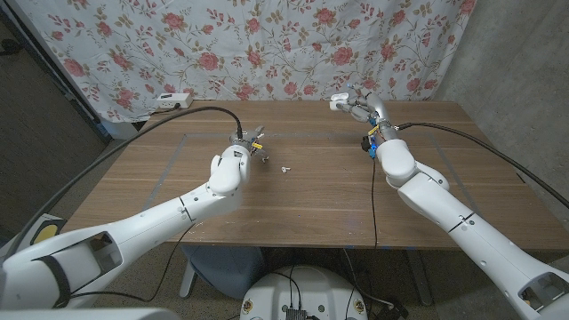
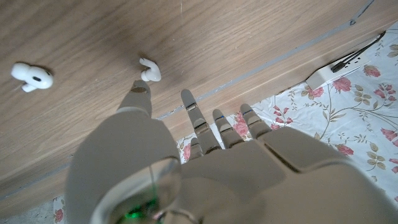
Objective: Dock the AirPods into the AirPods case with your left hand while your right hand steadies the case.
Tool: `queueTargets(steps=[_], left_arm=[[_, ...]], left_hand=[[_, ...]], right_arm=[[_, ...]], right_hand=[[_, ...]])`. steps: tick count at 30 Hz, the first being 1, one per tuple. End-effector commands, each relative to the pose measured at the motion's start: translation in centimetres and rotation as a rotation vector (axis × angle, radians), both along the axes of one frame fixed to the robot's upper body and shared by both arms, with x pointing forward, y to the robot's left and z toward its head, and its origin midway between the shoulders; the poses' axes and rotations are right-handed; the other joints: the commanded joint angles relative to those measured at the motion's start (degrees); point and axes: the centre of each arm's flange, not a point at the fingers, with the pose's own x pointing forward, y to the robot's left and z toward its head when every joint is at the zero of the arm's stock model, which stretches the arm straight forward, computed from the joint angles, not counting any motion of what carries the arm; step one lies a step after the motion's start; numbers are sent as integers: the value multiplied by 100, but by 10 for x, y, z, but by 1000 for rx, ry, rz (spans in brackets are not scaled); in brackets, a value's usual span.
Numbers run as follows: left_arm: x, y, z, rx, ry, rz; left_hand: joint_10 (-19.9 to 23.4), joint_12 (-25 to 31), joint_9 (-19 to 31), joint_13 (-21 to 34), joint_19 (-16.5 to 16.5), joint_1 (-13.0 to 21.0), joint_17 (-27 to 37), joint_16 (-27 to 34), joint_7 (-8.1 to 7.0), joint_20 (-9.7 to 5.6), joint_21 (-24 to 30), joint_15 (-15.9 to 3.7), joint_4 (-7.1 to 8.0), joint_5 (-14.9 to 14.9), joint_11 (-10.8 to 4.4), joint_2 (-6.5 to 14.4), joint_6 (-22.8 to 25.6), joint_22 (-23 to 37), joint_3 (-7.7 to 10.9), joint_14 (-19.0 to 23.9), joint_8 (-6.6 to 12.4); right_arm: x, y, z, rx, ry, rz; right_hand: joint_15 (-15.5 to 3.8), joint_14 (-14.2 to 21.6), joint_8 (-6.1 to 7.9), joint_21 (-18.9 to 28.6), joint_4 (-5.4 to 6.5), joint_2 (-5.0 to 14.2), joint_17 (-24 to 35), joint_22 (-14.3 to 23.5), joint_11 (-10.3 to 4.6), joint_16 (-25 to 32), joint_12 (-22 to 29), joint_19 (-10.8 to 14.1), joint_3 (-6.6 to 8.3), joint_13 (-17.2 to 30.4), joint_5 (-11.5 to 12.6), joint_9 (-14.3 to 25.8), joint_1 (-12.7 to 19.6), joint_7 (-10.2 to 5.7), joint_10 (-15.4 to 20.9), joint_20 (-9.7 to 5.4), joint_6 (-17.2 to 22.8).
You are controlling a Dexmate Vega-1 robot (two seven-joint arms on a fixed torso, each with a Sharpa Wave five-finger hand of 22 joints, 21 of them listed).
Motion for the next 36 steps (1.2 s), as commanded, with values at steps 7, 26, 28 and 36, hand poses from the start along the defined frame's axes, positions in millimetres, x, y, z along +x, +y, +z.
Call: queueTargets(steps=[7, 26, 28, 36], left_arm=[[6, 0, -3, -5, 24, -1], [9, 0, -10, -15, 40, 6], [10, -1, -11, -12, 42, 4], [12, -3, -12, -5, 40, 6]], left_hand=[[85, -27, 14, 22, 49, 102, -3, 46, -28, 22, 2, -12, -17, 41, -18, 10, 95, 5, 71, 38, 23], [268, -13, 15, 40, 67, 203, -20, 75, -28, 22, 0, -48, -37, 57, -66, 62, 220, 3, 128, 85, 52], [285, -12, 15, 44, 69, 219, -22, 78, -29, 23, 0, -47, -41, 60, -68, 67, 223, 3, 136, 93, 50], [283, -31, 15, 54, 76, 237, -23, 83, -20, 24, 1, -44, -33, 66, -70, 89, 223, 2, 148, 92, 42]], right_arm=[[1, 0, 0, 1, 1, 2], [2, -1, -2, 3, 7, 4], [2, -1, -2, 3, 7, 2], [2, 0, -1, 3, 8, 2]], right_hand=[[-930, 1, 19, 28, 12, 22, 48, 12, -774, -34, 125, -18, -33, 19, 52, 16, 85, -3, 778, 15, 40], [-930, 3, 24, 35, 16, 22, 92, 9, -770, -56, 132, -24, -40, 14, 56, 16, 88, -3, 774, 15, 66], [-930, 4, 25, 38, 16, 23, 95, 8, -771, -58, 135, -20, -40, 14, 57, 16, 89, -2, 778, 18, 70], [-930, 5, 26, 40, 17, 23, 114, 7, -770, -68, 139, -25, -43, 11, 60, 16, 90, -7, 779, 14, 77]])
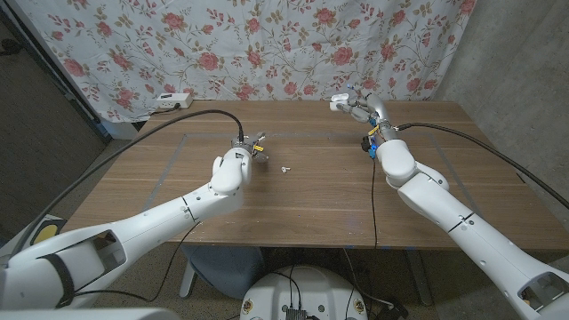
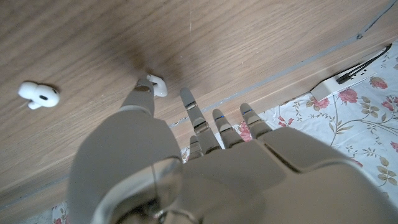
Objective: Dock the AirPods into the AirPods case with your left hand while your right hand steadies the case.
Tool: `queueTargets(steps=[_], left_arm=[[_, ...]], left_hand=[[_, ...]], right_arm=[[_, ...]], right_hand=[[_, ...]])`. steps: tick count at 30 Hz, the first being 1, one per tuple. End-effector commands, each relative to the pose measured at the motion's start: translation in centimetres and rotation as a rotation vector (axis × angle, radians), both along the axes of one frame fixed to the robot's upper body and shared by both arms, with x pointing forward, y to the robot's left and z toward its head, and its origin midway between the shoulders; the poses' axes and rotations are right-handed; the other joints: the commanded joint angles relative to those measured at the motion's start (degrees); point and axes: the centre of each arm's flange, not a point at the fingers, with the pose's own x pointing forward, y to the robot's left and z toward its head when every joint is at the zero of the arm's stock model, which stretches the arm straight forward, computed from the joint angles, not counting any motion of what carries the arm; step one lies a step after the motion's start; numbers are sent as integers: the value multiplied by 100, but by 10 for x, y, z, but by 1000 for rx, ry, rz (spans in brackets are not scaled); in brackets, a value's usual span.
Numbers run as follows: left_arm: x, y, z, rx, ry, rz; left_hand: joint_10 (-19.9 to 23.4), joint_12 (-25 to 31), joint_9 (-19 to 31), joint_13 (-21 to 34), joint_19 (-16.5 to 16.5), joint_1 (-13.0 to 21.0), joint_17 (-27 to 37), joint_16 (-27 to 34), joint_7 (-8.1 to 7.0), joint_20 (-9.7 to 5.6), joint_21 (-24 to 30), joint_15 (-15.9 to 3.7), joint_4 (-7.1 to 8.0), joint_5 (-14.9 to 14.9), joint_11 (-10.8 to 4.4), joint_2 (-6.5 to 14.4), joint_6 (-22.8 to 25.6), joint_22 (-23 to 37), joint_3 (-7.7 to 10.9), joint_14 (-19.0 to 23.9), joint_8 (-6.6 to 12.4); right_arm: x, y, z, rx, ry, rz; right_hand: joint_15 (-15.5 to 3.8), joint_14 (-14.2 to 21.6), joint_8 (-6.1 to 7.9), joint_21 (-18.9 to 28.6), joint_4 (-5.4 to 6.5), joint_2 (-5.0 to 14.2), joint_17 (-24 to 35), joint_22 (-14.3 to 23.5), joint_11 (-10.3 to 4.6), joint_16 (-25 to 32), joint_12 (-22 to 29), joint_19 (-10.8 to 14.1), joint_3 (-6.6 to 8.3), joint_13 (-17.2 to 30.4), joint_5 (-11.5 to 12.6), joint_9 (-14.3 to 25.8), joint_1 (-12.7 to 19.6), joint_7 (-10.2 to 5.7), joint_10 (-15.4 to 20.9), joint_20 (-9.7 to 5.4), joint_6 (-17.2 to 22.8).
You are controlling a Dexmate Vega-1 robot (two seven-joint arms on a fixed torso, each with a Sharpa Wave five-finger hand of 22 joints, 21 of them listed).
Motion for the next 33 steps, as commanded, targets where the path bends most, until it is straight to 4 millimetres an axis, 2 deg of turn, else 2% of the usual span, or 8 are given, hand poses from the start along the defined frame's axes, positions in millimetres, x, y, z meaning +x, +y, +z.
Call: queueTargets(steps=[1, 7, 19, 27, 33], left_arm=[[3, -2, -2, 1, 4, 2], [4, -2, -2, 0, 0, -2], [5, -3, -5, -11, -5, -12], [6, -3, -6, -13, 9, -12], [7, -2, -5, -8, 2, -3]], left_hand=[[55, -35, 15, 29, 37, 53, 2, 41, -11, 27, 1, 13, 18, 20, -8, -10, 19, 2, 52, 41, 41], [134, -22, 17, 46, 55, 11, 15, 58, 6, 38, 4, 8, 67, 18, -18, 36, 30, 1, 50, 50, 37], [620, 207, 19, 183, 126, 121, 18, 143, -1, -2, 17, -175, 42, 27, -47, 146, 140, -4, 145, 350, 48], [672, 244, 20, 218, 133, 170, 21, 143, 4, -1, 16, -199, 25, 28, -50, 164, 130, -5, 167, 371, 36], [601, 227, 20, 249, 132, 125, 22, 117, -49, -35, 11, -201, 35, 15, -36, 67, 159, -5, 118, 343, 35]], right_arm=[[0, 1, 0, -1, 3, 0], [1, 1, 0, 1, 6, 2], [4, 2, 1, -1, 10, 3], [5, 3, 1, -3, 10, 5], [5, 3, 1, -4, 10, 5]], right_hand=[[-930, 5, 26, 40, -6, 0, 37, 12, -770, -6, 138, -27, -20, 11, 33, 16, 52, 11, 776, 13, 57], [-930, 6, 26, 43, -6, 0, 48, 11, -769, -12, 139, -24, -22, 9, 34, 16, 52, 9, 772, 14, 63], [-930, 8, 27, 46, -4, 3, 70, 10, -768, -24, 138, -31, -24, 6, 38, 16, 55, 6, 759, 12, 71], [-930, 9, 28, 47, -3, 6, 84, 9, -770, -32, 143, -35, -25, 5, 40, 16, 57, 0, 765, 10, 79], [-930, 13, 28, 51, -2, 6, 99, 8, -770, -39, 151, -35, -27, 3, 42, 16, 57, 2, 777, 9, 84]])
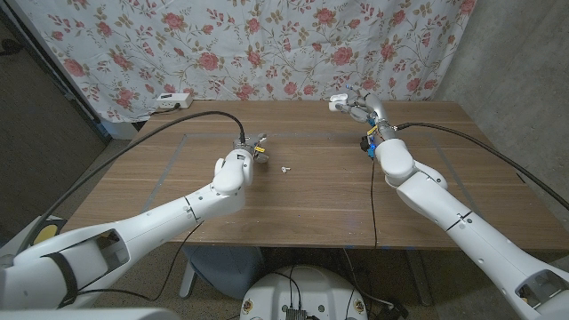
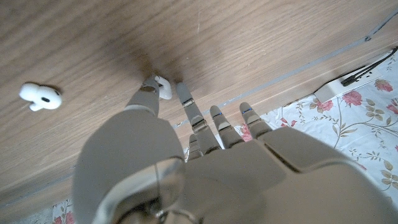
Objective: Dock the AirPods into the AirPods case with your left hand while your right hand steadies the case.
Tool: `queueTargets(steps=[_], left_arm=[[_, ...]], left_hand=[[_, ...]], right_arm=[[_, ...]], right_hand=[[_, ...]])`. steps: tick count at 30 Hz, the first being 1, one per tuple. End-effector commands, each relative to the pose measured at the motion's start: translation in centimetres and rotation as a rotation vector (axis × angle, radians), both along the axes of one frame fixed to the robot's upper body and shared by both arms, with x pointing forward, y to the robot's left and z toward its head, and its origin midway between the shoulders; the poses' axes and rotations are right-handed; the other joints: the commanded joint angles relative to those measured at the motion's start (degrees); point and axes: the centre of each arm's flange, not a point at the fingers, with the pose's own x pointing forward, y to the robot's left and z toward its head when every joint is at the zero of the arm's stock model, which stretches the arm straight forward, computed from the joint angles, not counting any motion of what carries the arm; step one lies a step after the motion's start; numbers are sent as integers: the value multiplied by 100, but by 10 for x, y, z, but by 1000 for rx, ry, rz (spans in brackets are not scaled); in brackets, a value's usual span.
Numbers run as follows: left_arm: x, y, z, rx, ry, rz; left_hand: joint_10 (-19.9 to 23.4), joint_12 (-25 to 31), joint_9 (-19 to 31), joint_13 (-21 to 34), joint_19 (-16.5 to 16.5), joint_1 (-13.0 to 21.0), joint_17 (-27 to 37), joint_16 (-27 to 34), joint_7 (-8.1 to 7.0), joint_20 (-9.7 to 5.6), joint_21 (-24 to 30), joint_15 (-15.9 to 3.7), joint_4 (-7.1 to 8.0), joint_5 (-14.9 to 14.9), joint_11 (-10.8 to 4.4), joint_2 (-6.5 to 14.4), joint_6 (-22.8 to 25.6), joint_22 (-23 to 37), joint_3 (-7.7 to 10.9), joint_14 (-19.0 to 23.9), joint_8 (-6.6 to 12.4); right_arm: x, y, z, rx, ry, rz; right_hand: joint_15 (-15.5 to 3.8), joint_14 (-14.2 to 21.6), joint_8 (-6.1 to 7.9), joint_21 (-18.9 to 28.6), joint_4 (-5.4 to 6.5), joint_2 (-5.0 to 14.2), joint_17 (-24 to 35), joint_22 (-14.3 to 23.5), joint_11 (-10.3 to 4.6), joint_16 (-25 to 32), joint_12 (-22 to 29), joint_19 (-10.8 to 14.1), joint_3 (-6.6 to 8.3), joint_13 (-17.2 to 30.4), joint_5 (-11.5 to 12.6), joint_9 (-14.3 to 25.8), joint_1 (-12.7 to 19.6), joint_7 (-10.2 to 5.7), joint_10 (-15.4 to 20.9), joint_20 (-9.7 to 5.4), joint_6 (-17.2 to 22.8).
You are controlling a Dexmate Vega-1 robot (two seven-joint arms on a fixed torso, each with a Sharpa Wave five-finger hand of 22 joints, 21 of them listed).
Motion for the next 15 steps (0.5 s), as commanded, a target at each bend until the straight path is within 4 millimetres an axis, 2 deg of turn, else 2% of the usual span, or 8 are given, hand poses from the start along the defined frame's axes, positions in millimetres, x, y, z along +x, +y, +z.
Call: queueTargets(steps=[1, 15], left_arm=[[1, 1, 0, 1, 3, 7], [1, 1, -2, -7, 2, -4]], left_hand=[[-64, -13, 9, 28, 13, -13, 22, 2, -34, 21, 8, 28, 18, 14, 23, -69, 22, -5, -22, -9, -7], [-383, -187, 8, 43, -20, -158, 35, -38, -63, 16, -14, 92, 73, -4, 38, -182, 52, -4, -117, -110, -14]], right_arm=[[1, 1, 0, -3, 3, 2], [1, 1, 0, -3, 6, 5]], right_hand=[[-931, 14, 28, 50, -2, 17, 23, 7, -769, -41, 150, -26, -27, 26, 39, 16, 53, -3, 773, -4, 43], [-931, 28, 40, 57, -1, 18, 60, 5, -770, -56, 159, -29, -32, 21, 44, 16, 55, 7, 779, 7, 87]])
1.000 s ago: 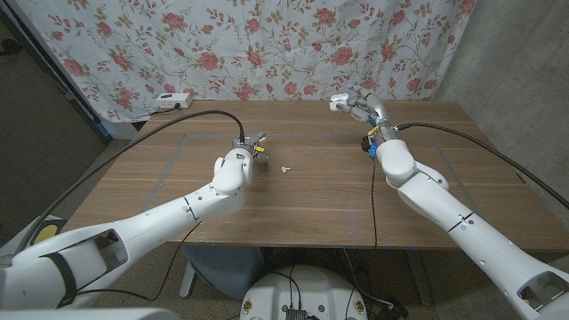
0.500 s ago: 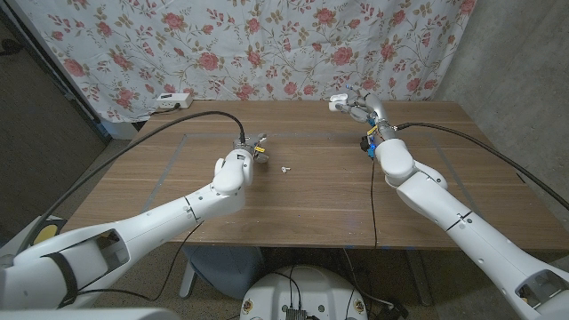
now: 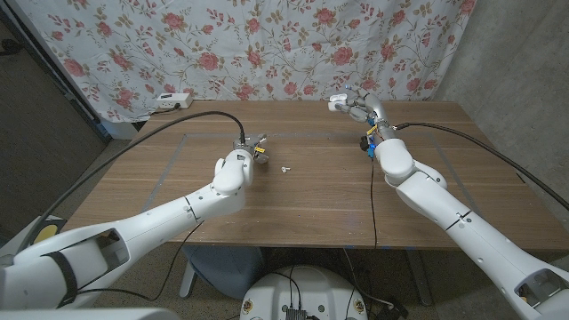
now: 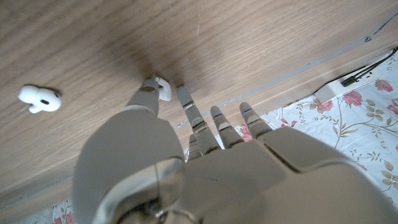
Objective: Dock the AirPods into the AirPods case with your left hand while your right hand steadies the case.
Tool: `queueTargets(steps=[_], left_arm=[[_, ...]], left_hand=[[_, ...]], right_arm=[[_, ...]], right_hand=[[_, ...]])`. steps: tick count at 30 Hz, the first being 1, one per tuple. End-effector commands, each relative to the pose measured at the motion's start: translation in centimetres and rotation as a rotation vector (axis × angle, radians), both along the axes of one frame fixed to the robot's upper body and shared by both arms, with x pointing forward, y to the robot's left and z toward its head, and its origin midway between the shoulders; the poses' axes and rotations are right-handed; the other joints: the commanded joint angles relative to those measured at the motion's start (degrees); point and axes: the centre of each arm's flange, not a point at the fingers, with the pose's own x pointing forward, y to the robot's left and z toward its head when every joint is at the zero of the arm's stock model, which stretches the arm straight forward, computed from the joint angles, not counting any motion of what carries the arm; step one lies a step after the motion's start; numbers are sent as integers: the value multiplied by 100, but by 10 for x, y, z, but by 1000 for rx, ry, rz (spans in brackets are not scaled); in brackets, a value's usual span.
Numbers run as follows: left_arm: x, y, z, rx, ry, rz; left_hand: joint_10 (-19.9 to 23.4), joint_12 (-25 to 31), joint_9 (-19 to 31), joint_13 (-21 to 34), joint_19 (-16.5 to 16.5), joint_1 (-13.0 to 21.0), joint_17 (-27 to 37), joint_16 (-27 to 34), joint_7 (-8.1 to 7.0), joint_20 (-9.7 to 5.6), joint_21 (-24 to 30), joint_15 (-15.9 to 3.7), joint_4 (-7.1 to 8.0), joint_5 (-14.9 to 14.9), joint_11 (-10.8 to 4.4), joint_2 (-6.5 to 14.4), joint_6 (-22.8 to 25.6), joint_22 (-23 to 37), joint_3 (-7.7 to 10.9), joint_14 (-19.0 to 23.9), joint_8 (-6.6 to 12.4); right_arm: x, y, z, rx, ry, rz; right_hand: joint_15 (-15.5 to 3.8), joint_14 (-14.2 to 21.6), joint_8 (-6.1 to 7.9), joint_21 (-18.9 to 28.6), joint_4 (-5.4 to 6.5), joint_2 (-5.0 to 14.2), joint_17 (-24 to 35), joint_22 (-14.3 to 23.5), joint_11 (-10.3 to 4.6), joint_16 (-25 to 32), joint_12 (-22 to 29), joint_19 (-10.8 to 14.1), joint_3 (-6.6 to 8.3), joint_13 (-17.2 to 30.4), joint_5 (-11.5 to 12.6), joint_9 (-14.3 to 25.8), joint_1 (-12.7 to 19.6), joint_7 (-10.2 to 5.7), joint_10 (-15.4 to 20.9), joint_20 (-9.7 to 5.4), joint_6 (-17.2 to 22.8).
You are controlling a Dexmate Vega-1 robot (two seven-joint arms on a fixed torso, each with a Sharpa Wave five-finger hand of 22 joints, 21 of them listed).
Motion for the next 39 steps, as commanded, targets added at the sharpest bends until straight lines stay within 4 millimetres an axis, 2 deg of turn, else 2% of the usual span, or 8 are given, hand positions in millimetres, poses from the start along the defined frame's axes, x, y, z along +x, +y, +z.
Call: queueTargets(steps=[1, 14, 20, 32, 34, 39], left_arm=[[0, 0, -1, -6, -2, -6], [1, -1, -2, -36, -11, -36], [2, -3, -2, -27, -1, -33], [1, -3, -4, -27, 3, -22], [1, -2, -4, -35, -6, -22], [1, -1, -3, -33, -7, -15]], left_hand=[[-51, -38, 8, 26, -20, -21, 27, -15, -34, 17, -14, 15, -2, -5, 7, -31, 24, -4, -37, -34, -13], [-78, -80, 8, 29, -4, 6, 32, -14, -1, 30, -11, 35, -9, 3, -6, 21, 12, -3, -15, -56, -24], [-45, -95, 9, 38, 2, -126, 55, 1, 43, 65, -12, 59, 75, -30, -11, 52, -1, -2, -47, -53, -33], [173, -34, 9, 73, 22, 30, 17, 2, -21, 4, -10, -62, -51, -16, -22, 44, 50, -3, 26, 36, -16], [211, -23, 9, 84, 15, 104, 5, -2, -41, 3, -15, -63, -101, -1, -23, 30, 53, -3, 52, 58, -17], [223, -21, 8, 92, 7, 158, 3, -4, -26, 29, -19, -43, -120, 12, -21, 48, 50, -3, 77, 63, -20]], right_arm=[[0, 1, 0, -1, 4, 3], [0, 0, -1, -1, 4, 3], [0, 0, -1, -1, 4, 3], [1, -1, 0, -1, 4, 5], [2, -1, 0, 0, 5, 6], [2, -1, 0, -1, 5, 6]], right_hand=[[-931, 28, 39, 23, 8, 20, 36, 4, -770, -13, 160, -31, -9, 19, 24, 16, 57, -1, 779, 8, 79], [-931, 38, 38, 29, 9, 16, 60, 3, -769, -23, 165, -29, -15, 15, 26, 16, 55, 1, 784, 8, 86], [-931, 41, 36, 31, 8, 13, 72, 2, -768, -29, 167, -29, -17, 12, 26, 16, 55, 5, 784, 10, 87], [-931, 50, 32, 37, 8, 12, 97, 1, -768, -42, 174, -27, -21, 8, 27, 16, 58, 7, 789, 13, 88], [-931, 52, 31, 38, 8, 12, 101, 1, -768, -44, 174, -28, -21, 8, 27, 16, 58, 4, 788, 14, 87], [-931, 54, 32, 41, 7, 9, 113, 0, -768, -52, 178, -26, -23, 6, 27, 16, 59, 5, 792, 18, 95]])
